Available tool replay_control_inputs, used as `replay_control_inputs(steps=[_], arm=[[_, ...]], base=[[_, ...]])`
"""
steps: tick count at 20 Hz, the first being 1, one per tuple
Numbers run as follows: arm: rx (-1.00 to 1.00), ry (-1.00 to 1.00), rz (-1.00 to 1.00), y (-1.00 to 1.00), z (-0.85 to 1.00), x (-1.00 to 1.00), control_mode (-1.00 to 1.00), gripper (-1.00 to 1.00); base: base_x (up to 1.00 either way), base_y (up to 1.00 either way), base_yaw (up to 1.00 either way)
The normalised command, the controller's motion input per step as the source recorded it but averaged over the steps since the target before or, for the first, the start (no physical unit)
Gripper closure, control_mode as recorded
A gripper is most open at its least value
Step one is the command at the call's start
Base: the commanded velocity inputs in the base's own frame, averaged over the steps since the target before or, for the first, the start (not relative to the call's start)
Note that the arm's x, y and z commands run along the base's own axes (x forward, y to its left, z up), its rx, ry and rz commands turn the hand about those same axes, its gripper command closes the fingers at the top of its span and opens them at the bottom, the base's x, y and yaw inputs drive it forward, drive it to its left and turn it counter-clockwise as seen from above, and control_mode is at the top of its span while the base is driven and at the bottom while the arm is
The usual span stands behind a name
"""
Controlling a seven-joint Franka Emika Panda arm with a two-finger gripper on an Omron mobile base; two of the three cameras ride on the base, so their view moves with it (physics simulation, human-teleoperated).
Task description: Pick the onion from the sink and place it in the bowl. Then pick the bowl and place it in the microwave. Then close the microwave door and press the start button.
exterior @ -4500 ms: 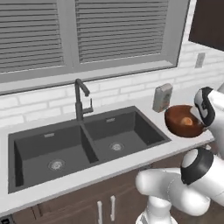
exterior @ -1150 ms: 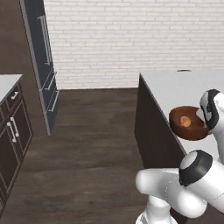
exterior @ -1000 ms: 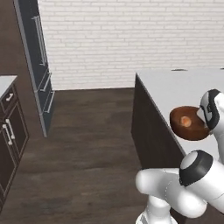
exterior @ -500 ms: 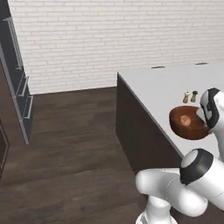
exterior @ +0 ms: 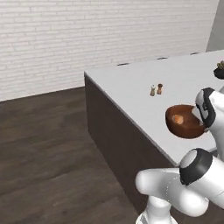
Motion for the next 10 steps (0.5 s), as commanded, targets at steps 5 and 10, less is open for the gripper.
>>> replay_control_inputs(steps=[5,10], arm=[[0.0,0.0,0.0,0.0,0.0,0.0,1.0,1.0],[0.0,0.0,0.0,0.0,0.0,0.0,1.0,1.0]], base=[[-0.29,-0.66,-0.62],[0.0,-0.69,-0.59]])
